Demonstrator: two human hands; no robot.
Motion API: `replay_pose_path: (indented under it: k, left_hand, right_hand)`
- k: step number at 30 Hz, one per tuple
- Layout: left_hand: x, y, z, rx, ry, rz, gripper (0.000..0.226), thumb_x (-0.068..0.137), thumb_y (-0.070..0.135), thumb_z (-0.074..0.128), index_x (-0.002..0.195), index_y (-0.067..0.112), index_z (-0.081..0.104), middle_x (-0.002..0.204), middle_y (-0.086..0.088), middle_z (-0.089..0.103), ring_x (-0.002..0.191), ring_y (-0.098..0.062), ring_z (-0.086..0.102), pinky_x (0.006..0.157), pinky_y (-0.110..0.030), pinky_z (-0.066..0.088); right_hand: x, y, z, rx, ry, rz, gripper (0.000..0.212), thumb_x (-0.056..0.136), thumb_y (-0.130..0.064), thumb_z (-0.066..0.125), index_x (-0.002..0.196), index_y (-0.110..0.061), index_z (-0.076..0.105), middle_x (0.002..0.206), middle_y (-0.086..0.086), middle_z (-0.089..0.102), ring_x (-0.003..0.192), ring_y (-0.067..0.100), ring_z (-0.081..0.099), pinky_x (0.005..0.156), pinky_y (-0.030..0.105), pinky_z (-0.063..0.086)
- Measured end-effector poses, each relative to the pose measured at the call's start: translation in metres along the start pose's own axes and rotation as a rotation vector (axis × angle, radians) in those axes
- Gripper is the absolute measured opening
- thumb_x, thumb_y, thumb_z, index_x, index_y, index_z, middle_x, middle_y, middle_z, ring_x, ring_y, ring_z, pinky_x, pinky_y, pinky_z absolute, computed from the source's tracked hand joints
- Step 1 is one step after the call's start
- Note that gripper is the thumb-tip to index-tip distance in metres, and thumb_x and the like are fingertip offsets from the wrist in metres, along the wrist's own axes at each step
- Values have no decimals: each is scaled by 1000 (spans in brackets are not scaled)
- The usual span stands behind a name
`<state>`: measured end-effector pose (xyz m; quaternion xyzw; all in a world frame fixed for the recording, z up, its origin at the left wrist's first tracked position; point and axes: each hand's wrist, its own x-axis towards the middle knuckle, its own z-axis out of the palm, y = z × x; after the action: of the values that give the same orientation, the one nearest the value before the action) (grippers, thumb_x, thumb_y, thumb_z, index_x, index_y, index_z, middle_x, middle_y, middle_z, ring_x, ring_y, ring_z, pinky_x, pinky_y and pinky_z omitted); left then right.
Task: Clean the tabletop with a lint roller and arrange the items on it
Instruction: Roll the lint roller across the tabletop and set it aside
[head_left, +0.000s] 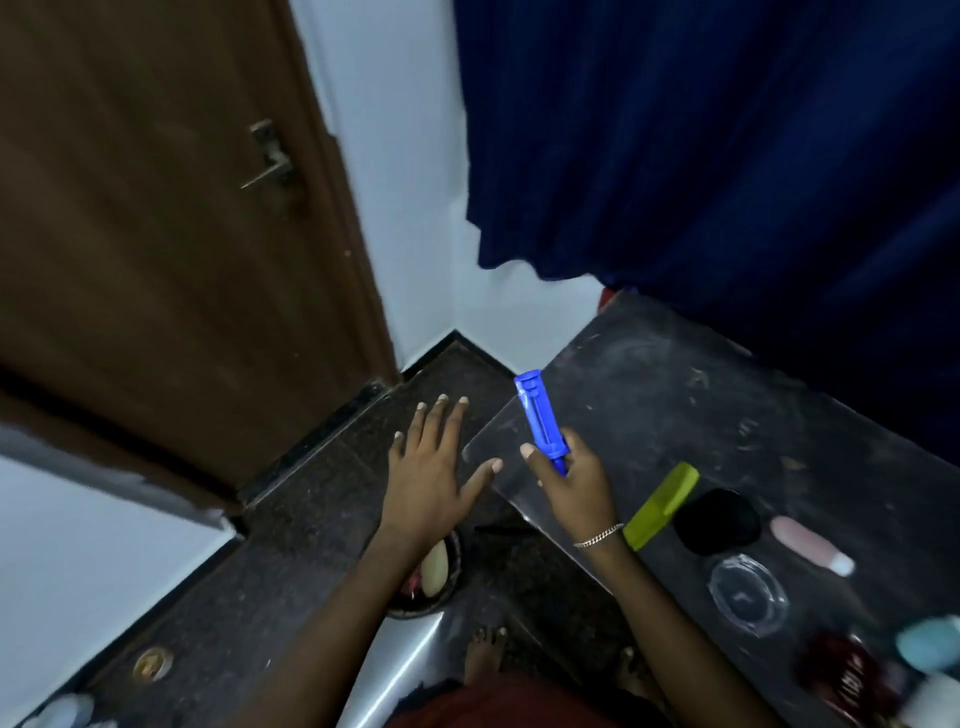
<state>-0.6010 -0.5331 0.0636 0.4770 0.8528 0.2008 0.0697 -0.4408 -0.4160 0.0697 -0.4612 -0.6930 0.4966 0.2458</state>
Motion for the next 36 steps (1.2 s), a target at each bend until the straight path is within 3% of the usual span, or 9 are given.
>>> replay_pose_path:
  k: [6,10,12,16,21,24,31,33,36]
  left_hand:
    - [43,71,14,20,-58,201,88,92,82,35,162,31,19,172,2,23,161,-24,17,122,-61,32]
    - [60,126,33,8,-93,316,87,94,81,38,163,31,18,171,-1,25,160,-26,20,121,-63,33]
    - [65,153,44,-11,-113,364,88,93,81,38,163,31,17,171,-1,24,160,-27,20,121,-63,33]
    - [69,214,70,-38,-165,472,88,93,81,35,163,31,16,172,-1,22,161,-27,17,122,-63,31]
    - [69,284,104,-51,-223,600,88,93,81,33,163,31,17,172,0,22,161,-27,17,123,-61,30]
    - [65,321,125,-50,-256,676,87,94,81,35,163,32,16,171,1,22,161,-27,18,122,-62,32]
    - [36,406,174,-77,-348,864,85,95,78,35,163,31,14,171,-1,21,159,-29,21,121,-59,34]
    - [12,445,200,-98,-448,932,86,94,81,28,163,30,16,171,-1,22,159,-28,20,123,-57,31]
    - [-6,465,220,-90,-486,1020,85,97,75,38,163,25,19,170,-6,25,158,-30,24,123,-53,33]
  right_hand:
    - [6,17,-72,-13,212,-18,23,84,-47,69,87,-27,57,61,-10,56,53,3,48,54,13,40]
    - [3,33,-124,-28,342,-5,17,85,-43,71,92,-32,60,71,-5,63,59,3,56,57,6,40]
    - [2,41,-150,-81,395,16,19,85,-45,70,95,-33,60,69,-4,63,65,5,59,58,5,41]
    - [-2,61,-203,-73,491,79,21,86,-45,70,95,-28,60,70,-3,64,68,10,62,67,22,47]
    - [-14,86,-264,-74,630,102,24,87,-40,71,101,-22,63,66,-7,61,66,2,60,63,8,43]
    - [-28,104,-297,-43,691,162,25,86,-41,72,100,-23,63,70,-5,65,67,7,63,66,17,47]
    - [-76,147,-367,-52,843,258,15,87,-36,73,91,-27,60,67,-24,62,63,-8,58,59,3,38]
    - [-105,175,-397,-46,912,347,19,87,-38,72,94,-25,61,65,-16,61,62,-8,58,57,4,39]
    - [-123,194,-410,-55,929,405,19,87,-37,73,92,-25,60,67,-12,59,65,-10,59,58,3,40]
